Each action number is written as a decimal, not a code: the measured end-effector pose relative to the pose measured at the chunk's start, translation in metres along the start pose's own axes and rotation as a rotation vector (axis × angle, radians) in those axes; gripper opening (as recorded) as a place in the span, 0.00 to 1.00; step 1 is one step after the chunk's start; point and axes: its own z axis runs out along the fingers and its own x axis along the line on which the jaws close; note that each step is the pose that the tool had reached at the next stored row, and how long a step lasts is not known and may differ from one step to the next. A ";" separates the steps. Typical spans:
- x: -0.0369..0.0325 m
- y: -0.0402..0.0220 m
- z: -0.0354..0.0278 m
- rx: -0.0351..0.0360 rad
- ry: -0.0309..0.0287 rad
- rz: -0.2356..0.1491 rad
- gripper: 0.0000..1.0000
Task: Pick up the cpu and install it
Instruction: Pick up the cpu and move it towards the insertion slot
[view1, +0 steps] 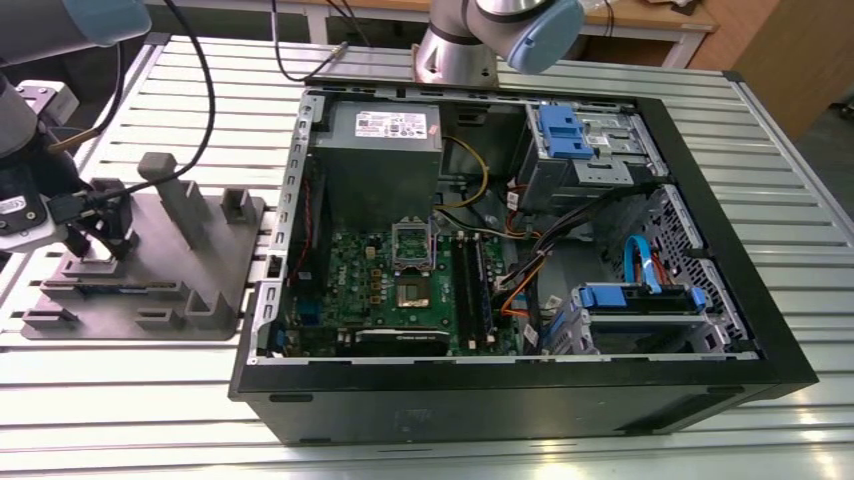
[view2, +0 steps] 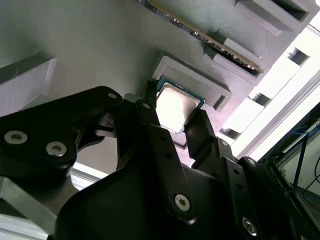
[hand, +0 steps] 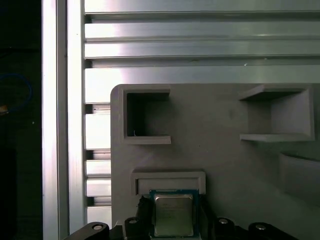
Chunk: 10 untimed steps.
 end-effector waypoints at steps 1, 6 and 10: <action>0.0000 0.0000 -0.0014 -0.0001 0.0001 0.000 0.47; -0.0002 0.0002 -0.0108 -0.0031 0.0004 0.000 0.47; -0.0004 0.0003 -0.0185 -0.0069 0.0006 0.000 0.47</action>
